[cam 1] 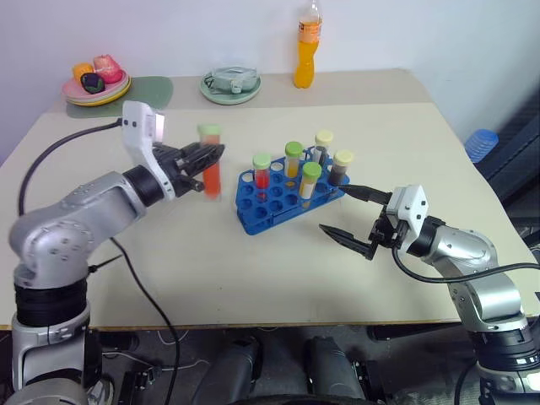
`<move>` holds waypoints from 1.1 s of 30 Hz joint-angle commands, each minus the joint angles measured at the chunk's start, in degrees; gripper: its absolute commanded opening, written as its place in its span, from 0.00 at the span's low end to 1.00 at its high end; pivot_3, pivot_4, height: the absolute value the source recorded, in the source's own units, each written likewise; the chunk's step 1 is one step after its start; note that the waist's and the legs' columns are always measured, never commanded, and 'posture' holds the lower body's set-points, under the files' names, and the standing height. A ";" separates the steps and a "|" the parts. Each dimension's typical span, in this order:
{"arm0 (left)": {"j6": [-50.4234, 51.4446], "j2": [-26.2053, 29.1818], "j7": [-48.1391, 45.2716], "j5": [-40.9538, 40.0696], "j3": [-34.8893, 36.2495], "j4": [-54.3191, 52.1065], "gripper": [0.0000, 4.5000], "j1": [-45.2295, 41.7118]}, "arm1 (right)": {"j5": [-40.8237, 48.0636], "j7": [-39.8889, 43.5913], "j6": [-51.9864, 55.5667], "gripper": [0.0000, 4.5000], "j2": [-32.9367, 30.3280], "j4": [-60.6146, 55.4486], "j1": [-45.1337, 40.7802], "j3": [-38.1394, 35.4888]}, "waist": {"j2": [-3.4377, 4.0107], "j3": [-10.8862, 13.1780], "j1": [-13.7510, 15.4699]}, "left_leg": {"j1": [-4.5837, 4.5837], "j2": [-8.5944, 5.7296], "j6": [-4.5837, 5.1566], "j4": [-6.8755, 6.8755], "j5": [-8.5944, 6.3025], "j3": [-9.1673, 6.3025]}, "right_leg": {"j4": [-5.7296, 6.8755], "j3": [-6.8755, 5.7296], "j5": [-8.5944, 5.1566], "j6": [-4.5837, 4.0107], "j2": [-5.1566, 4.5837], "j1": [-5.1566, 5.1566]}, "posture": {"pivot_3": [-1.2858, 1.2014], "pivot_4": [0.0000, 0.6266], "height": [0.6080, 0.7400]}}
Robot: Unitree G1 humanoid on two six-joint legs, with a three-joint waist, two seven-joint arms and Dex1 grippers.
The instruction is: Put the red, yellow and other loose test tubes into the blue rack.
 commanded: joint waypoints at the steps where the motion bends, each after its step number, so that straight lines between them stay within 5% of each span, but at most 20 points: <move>1: -17.01 -0.20 -13.11 13.89 -6.37 0.82 0.18 1.62 | 0.47 -0.54 -0.45 1.00 -1.22 -2.65 1.53 -2.94 | -0.01 0.01 0.07 | -0.01 0.00 0.01 0.00 -0.01 0.00 | -0.08 0.00 0.00 0.00 0.00 0.02 | 0.52 0.24 1.00; 5: -34.10 -4.85 -21.52 25.48 -13.11 8.76 0.18 2.24 | 0.90 -1.48 0.55 1.00 -2.28 -5.04 4.09 -5.16 | -0.01 0.00 0.20 | -0.01 0.00 0.33 0.01 -0.20 0.09 | -0.16 0.00 0.00 0.01 -0.04 0.05 | 0.52 0.24 1.00; 11: -49.63 -14.30 -25.27 32.09 -14.14 23.20 0.18 0.24 | 1.69 -2.67 2.81 1.00 -4.00 -8.87 7.71 -8.74 | -0.03 0.02 -0.08 | -0.02 0.01 0.42 0.07 -0.25 0.08 | -0.13 -0.01 0.03 0.05 -0.03 0.03 | 0.52 0.24 1.00; 22: -57.03 -23.74 -30.86 31.96 -14.19 38.48 0.18 -1.40 | 3.81 -4.38 7.96 1.00 -6.41 -15.64 14.67 -15.46 | -0.05 0.02 0.07 | -0.03 0.01 0.48 0.15 -0.27 0.07 | -0.11 -0.02 0.08 0.16 -0.02 0.06 | 0.52 0.24 1.00; 33: -62.42 -26.92 -30.82 35.09 -13.40 49.05 0.18 -3.26 | 4.57 -5.33 9.47 1.00 -6.33 -18.27 17.49 -18.95 | -0.05 0.02 0.05 | -0.02 0.01 0.50 0.22 -0.28 0.08 | -0.11 -0.02 0.11 0.21 -0.01 0.11 | 0.52 0.24 1.00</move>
